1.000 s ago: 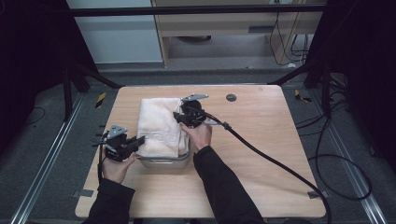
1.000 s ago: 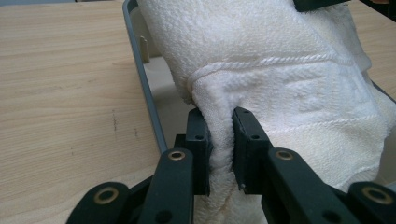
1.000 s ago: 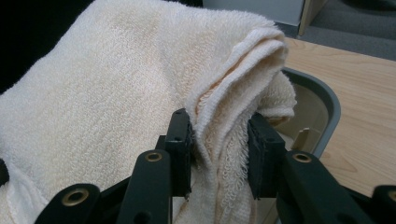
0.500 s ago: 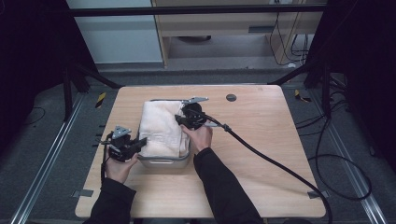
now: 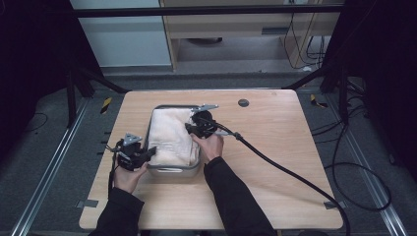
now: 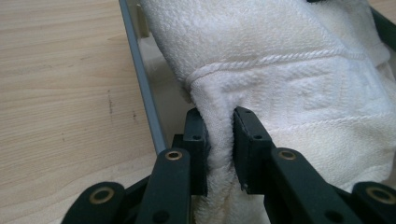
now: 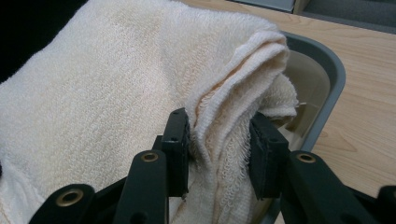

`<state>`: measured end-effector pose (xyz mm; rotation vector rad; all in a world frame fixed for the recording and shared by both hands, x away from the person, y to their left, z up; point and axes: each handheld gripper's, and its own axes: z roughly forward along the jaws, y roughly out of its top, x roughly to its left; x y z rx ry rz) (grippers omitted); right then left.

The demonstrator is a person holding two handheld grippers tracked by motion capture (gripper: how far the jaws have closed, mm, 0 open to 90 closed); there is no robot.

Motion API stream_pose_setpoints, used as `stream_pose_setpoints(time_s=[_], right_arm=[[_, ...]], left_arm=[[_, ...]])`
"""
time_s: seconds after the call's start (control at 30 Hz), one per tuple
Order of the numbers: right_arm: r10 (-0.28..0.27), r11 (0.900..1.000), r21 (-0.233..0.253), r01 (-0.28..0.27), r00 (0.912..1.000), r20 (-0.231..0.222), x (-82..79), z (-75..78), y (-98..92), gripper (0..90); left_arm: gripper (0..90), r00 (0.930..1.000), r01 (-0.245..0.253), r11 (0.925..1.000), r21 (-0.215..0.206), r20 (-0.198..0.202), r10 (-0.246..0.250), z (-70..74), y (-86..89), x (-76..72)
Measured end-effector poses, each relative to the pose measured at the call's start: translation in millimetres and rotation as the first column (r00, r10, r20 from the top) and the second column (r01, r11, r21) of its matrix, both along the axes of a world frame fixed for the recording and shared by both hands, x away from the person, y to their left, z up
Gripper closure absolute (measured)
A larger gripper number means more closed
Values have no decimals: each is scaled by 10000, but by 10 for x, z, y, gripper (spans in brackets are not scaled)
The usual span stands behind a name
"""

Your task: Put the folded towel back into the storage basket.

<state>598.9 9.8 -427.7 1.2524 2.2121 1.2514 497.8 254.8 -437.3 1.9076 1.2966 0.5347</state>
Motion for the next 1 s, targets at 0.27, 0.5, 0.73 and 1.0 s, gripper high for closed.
stream_pose_setpoints(time_s=[0.27,0.5,0.73,1.0], right_arm=[[55,9993,-362,-48,9998,189,7,-17,-1,602],[151,9980,-630,-111,9979,625,-24,33,-47,560],[181,9996,-229,-159,9951,971,-106,184,-148,504],[43,9999,122,-58,9923,1235,-234,273,-421,376]], left_arm=[[708,10000,-5,10000,40,35,5,5,-12,-2],[644,9976,-137,9999,-48,679,140,103,2,-67],[592,9904,-324,9976,-606,1324,403,235,106,-143],[513,9840,-342,9957,-857,1716,485,278,187,-206]])
